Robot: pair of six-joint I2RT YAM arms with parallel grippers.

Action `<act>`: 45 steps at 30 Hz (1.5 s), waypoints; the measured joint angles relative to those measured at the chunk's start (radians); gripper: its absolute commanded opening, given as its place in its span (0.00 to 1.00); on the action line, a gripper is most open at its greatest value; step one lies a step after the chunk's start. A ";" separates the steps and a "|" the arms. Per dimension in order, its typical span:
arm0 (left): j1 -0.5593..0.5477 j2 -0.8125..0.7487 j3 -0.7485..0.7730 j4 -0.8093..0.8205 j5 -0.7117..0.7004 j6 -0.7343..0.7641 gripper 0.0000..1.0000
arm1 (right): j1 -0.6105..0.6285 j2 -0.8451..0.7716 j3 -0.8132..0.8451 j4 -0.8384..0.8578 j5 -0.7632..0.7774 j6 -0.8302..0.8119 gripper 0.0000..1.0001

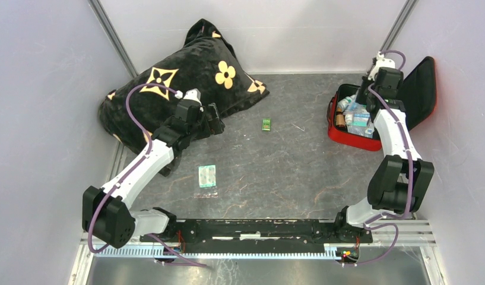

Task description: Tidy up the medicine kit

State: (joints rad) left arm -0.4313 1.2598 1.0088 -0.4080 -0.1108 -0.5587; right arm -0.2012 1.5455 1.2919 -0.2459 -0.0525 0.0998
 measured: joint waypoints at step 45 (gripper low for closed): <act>0.000 0.151 0.118 0.020 0.043 0.000 1.00 | 0.087 0.182 0.192 -0.137 0.318 -0.272 0.78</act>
State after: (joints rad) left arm -0.4313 1.4113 1.1267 -0.3882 -0.0681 -0.5583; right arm -0.1146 1.7279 1.4834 -0.3824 0.2653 -0.1722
